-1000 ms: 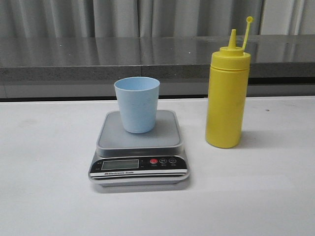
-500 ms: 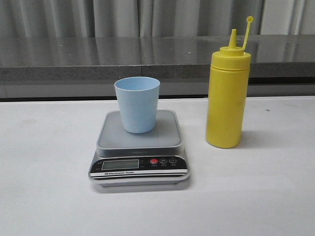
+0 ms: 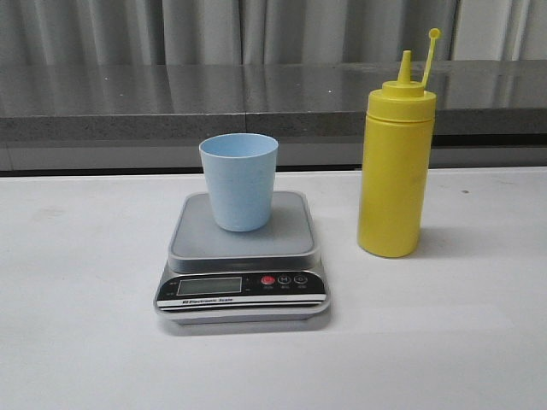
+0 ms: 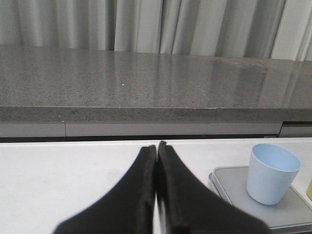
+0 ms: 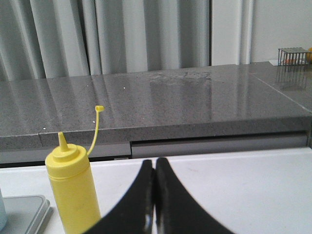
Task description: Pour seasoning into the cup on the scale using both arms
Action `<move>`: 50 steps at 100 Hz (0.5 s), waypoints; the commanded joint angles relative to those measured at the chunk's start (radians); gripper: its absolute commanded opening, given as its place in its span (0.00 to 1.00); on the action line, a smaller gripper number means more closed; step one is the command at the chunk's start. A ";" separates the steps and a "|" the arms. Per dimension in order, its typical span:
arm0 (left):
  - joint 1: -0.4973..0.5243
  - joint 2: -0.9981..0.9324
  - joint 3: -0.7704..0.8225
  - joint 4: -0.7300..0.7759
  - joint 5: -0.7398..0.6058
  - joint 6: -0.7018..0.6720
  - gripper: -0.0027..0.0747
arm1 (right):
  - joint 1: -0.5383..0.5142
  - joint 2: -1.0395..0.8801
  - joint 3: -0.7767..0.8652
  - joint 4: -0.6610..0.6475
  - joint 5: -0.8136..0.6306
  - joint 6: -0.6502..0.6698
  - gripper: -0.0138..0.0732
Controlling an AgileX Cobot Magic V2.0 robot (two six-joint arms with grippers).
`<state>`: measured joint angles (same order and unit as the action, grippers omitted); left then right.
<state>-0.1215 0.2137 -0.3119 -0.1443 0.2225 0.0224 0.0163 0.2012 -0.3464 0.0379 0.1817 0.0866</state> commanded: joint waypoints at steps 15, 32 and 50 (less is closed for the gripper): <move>0.001 0.008 -0.027 -0.002 -0.069 -0.001 0.01 | 0.032 0.261 -0.201 -0.010 -0.079 -0.032 0.08; 0.001 0.008 -0.027 -0.002 -0.069 -0.001 0.01 | 0.054 0.449 -0.248 -0.009 -0.169 -0.032 0.08; 0.001 0.008 -0.027 -0.002 -0.069 -0.001 0.01 | 0.103 0.619 -0.248 -0.010 -0.333 -0.032 0.08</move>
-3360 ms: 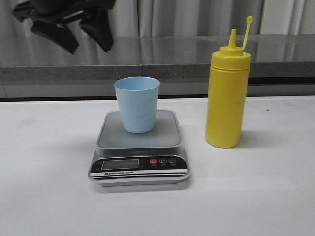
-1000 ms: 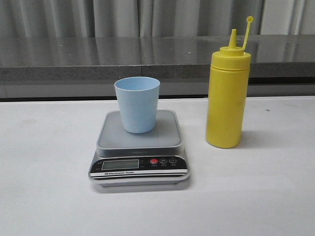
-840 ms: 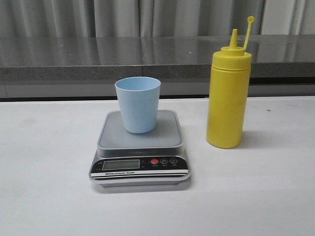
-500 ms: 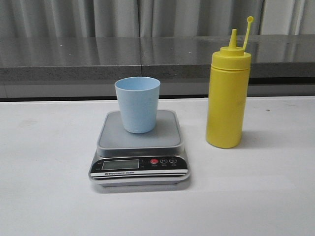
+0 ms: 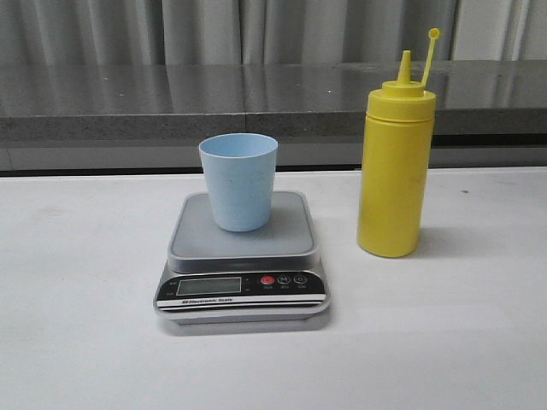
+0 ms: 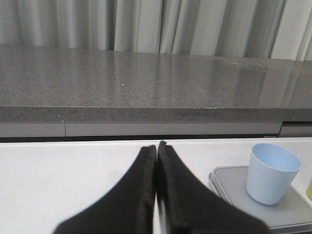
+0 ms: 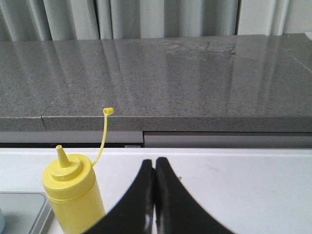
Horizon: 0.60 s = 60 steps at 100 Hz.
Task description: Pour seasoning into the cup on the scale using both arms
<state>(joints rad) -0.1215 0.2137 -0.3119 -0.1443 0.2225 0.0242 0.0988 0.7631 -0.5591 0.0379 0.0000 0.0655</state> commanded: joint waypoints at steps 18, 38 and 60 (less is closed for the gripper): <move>0.001 0.008 -0.027 -0.002 -0.069 -0.003 0.01 | 0.093 0.184 -0.035 -0.062 -0.254 -0.011 0.08; 0.001 0.008 -0.027 -0.002 -0.069 -0.003 0.01 | 0.133 0.266 -0.032 -0.082 -0.260 -0.010 0.08; 0.001 0.008 -0.027 -0.002 -0.069 -0.003 0.01 | 0.133 0.324 0.010 -0.087 -0.299 -0.009 0.27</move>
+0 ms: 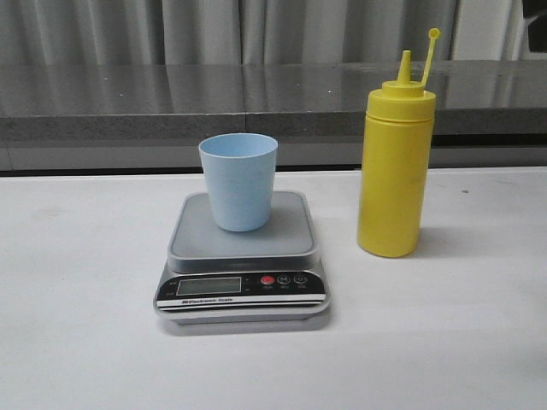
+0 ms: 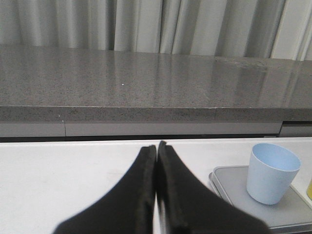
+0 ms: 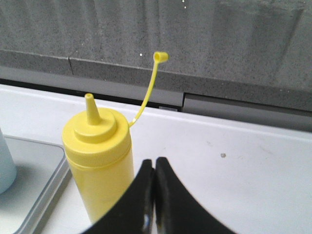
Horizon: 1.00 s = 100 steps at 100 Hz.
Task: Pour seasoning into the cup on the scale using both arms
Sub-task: 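Reach the right gripper to the yellow squeeze bottle and grasp it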
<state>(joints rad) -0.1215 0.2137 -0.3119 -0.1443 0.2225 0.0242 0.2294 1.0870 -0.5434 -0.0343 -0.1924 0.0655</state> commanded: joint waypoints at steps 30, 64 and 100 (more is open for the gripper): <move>0.001 0.008 -0.027 -0.002 -0.069 -0.003 0.01 | 0.003 0.054 0.151 -0.017 -0.451 -0.009 0.91; 0.001 0.008 -0.027 -0.002 -0.069 -0.003 0.01 | 0.003 0.259 0.173 -0.124 -0.692 -0.003 0.91; 0.001 0.008 -0.027 -0.002 -0.069 -0.003 0.01 | 0.003 0.512 0.156 -0.144 -0.943 0.011 0.91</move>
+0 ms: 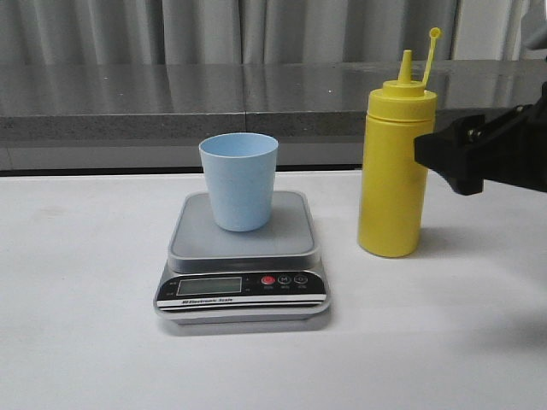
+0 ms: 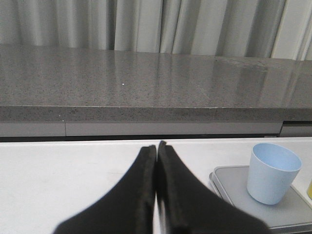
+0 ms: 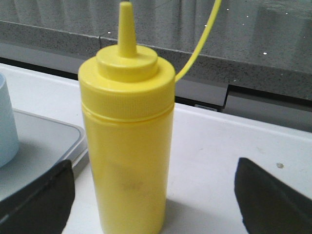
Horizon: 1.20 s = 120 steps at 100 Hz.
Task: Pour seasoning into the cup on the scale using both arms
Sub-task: 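Reach the right gripper to the yellow squeeze bottle and grasp it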
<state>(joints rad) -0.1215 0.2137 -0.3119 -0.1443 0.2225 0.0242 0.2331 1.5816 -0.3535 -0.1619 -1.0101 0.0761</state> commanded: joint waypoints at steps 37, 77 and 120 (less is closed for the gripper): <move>0.001 0.008 -0.027 -0.002 -0.069 -0.003 0.01 | -0.001 0.165 -0.145 -0.066 -0.136 0.002 0.91; 0.001 0.008 -0.027 -0.002 -0.069 -0.003 0.01 | -0.001 0.238 -0.251 -0.100 -0.125 0.053 0.91; 0.001 0.008 -0.027 -0.002 -0.069 -0.003 0.01 | -0.001 0.248 -0.308 -0.132 -0.111 0.081 0.91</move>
<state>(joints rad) -0.1215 0.2137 -0.3119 -0.1443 0.2225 0.0242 0.2331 1.8673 -0.6320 -0.2797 -1.0516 0.1380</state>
